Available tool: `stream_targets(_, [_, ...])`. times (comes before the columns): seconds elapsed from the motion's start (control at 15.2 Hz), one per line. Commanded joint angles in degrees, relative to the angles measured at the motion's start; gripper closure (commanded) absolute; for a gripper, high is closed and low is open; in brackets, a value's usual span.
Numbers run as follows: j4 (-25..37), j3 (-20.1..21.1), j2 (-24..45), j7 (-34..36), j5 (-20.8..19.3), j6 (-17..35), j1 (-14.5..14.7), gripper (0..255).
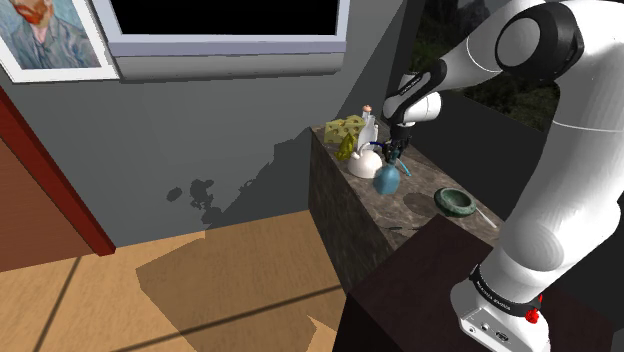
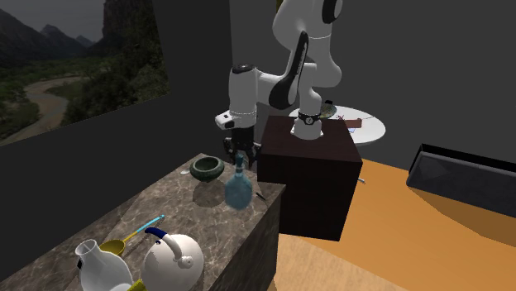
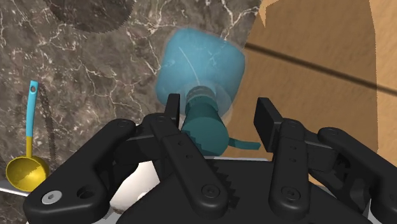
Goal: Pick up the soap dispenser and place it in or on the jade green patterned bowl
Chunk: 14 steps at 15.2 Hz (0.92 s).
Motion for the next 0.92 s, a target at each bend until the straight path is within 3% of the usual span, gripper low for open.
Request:
stream_targets(0.0, [0.2, -0.2, -1.1, 0.3, -0.4, -1.3, 0.2, 255])
stream_targets(0.86, [2.7, -0.8, -7.4, 1.6, -2.7, -9.9, 0.8, 255])
